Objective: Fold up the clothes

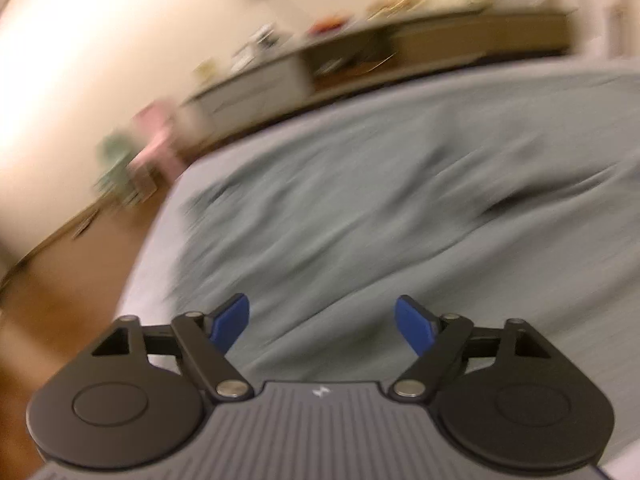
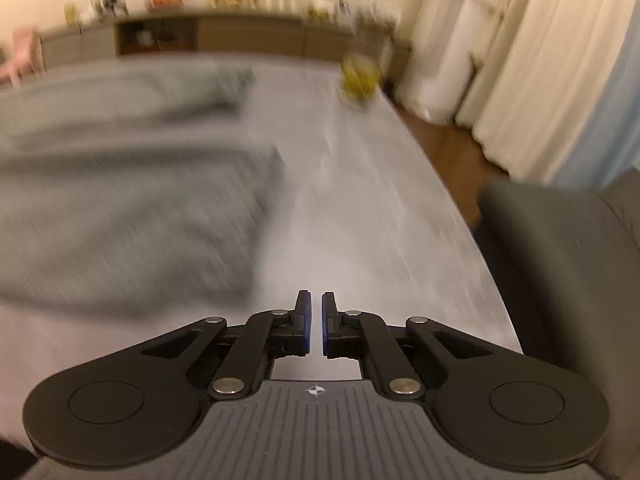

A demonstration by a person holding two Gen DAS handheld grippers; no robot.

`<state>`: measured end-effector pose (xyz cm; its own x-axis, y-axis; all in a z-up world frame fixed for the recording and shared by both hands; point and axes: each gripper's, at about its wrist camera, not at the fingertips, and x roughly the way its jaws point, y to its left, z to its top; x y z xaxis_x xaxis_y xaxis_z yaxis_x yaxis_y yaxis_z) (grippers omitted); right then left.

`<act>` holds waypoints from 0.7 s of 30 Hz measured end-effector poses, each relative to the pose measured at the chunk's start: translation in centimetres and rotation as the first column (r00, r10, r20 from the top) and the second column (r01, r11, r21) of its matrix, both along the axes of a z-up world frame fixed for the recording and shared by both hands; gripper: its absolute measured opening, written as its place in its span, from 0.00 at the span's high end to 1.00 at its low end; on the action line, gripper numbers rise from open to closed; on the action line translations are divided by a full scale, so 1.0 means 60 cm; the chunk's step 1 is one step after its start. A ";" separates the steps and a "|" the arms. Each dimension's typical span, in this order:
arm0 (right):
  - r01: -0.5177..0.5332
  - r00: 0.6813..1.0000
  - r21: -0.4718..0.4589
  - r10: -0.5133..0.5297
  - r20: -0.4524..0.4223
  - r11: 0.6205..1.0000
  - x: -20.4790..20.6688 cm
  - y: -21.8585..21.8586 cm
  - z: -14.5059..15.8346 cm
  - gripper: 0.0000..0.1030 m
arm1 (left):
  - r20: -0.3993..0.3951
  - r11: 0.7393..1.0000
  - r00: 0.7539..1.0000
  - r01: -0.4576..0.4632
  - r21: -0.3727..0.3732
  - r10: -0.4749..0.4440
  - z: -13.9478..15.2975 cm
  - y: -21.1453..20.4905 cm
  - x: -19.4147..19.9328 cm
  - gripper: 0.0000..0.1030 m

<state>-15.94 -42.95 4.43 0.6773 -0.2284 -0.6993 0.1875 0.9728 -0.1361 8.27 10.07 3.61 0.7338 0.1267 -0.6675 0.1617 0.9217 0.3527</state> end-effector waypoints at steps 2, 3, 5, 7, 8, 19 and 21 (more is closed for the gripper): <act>-0.086 0.996 0.026 0.085 0.021 0.996 0.038 0.050 0.014 0.90 | -0.009 0.995 0.995 0.102 -0.018 -0.102 -0.004 -0.069 0.003 0.17; -0.148 0.989 0.048 0.147 0.025 0.988 0.061 0.077 0.014 0.86 | -0.021 0.989 0.989 0.147 -0.020 -0.147 -0.012 -0.102 0.007 0.17; -0.236 0.971 0.105 0.237 0.004 0.966 0.105 0.122 -0.003 0.71 | -0.046 0.982 0.980 0.191 -0.005 -0.191 -0.041 -0.153 0.025 0.17; -0.263 0.961 0.132 0.272 -0.053 0.956 0.136 0.143 -0.035 0.71 | -0.051 0.984 0.982 0.180 -0.003 -0.180 -0.061 -0.174 0.047 0.19; -0.253 0.961 0.140 0.265 -0.072 0.957 0.137 0.140 -0.048 0.71 | -0.050 0.986 0.985 0.165 -0.005 -0.165 -0.069 -0.180 0.059 0.18; -0.149 0.947 0.045 0.156 -0.282 0.988 0.064 0.097 -0.050 0.70 | -0.122 0.977 0.993 -0.021 -0.214 -0.006 -0.056 -0.114 0.118 0.19; -0.148 0.945 -0.004 0.140 -0.297 0.989 0.079 0.111 -0.039 0.70 | -0.098 0.968 0.995 0.002 -0.251 -0.028 -0.029 -0.110 0.094 0.20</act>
<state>-11.21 -36.28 2.09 0.4688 -0.1643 -0.8679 -0.0069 0.9818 -0.1896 13.92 3.49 1.88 0.6626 -0.0645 -0.7462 0.1988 0.9757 0.0921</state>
